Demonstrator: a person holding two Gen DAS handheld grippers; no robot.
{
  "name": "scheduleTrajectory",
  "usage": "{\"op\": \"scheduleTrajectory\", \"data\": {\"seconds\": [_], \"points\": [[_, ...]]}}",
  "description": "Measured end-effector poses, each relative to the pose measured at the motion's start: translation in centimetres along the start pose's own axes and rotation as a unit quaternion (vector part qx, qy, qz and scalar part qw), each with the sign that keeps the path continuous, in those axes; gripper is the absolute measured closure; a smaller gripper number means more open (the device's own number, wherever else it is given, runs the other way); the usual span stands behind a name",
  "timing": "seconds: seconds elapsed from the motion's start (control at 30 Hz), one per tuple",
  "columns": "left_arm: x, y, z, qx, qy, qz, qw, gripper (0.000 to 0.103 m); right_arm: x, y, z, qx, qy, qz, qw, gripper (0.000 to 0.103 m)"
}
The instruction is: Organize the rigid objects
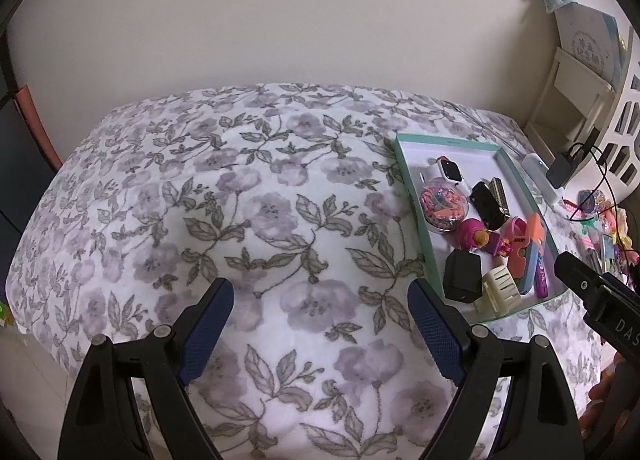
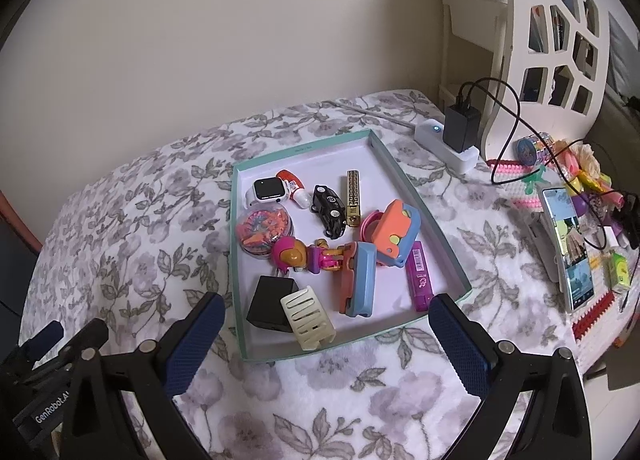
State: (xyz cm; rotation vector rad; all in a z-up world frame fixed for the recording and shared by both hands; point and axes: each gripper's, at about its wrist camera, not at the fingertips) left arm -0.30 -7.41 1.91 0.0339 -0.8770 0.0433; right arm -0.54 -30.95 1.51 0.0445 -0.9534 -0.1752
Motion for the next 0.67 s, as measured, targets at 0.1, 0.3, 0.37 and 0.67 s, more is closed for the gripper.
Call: {"op": "scheduleTrajectory", "data": {"seconds": [0.1,0.3,0.37,0.67], "points": [[-0.1,0.2,0.2,0.001,-0.001,0.003,1.0,0.014,0.0,0.0,0.3,0.001,-0.003,0.0,1.0,0.0],[0.0,0.3,0.6,0.002,-0.008,0.006,0.9999,0.014,0.1,-0.1,0.9,0.0,-0.01,0.001,1.0,0.0],[0.0,0.3,0.6,0.003,-0.009,0.005,0.9999,0.014,0.1,-0.1,1.1,-0.003,-0.012,0.001,1.0,0.0],[0.2,0.3,1.1,0.011,-0.026,0.007,0.9996,0.014,0.2,-0.1,1.3,-0.002,-0.016,0.004,1.0,0.0]]}}
Point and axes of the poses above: each gripper's, at about its wrist camera, not at the fingertips, and z roughly against the way its jaws point, y to its left, x to its top, and after that the axes turned 14 degrees about -y, right-handed
